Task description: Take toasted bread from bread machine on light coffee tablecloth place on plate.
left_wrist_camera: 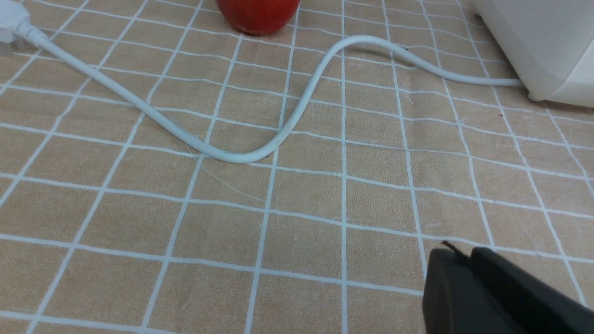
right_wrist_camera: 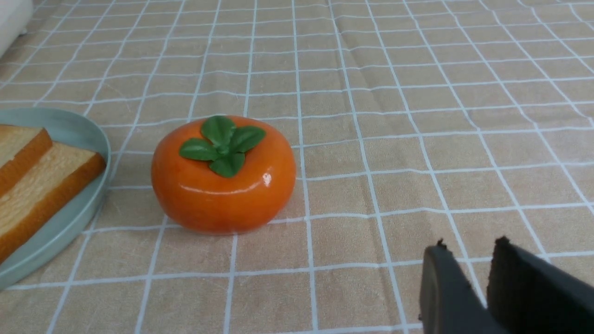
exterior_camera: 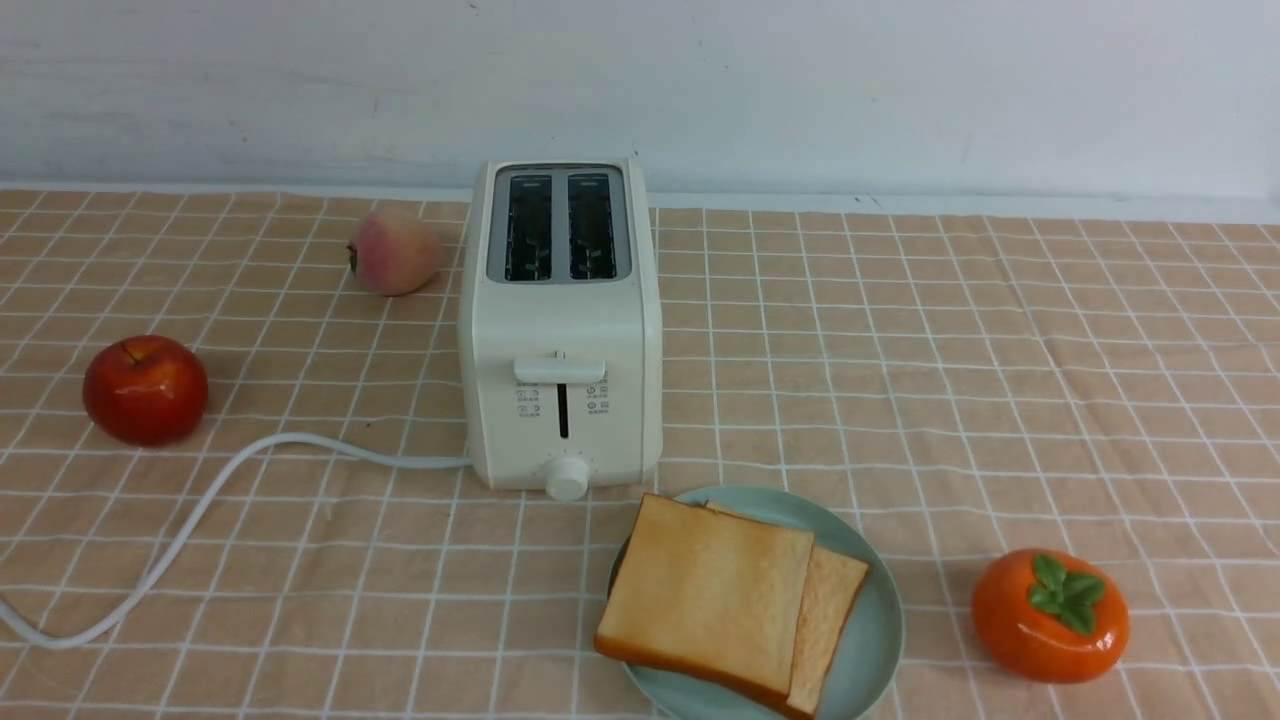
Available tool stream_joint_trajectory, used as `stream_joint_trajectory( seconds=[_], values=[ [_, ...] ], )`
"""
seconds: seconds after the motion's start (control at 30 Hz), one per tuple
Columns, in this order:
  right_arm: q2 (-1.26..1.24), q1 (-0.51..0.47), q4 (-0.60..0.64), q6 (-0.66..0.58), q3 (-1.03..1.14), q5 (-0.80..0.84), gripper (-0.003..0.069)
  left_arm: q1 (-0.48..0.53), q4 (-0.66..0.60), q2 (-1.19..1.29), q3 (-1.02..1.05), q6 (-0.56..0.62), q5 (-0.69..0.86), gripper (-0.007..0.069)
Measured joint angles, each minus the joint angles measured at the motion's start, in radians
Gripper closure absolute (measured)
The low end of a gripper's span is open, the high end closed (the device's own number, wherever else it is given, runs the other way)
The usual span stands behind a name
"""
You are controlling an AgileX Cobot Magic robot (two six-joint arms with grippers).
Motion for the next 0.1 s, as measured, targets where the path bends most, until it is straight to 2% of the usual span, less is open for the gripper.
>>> stream_joint_trajectory(
  seconds=[0.1],
  values=[
    [0.000, 0.000, 0.000, 0.000, 0.000, 0.000, 0.0493, 0.000, 0.000, 0.000, 0.000, 0.000, 0.000, 0.0586]
  ],
)
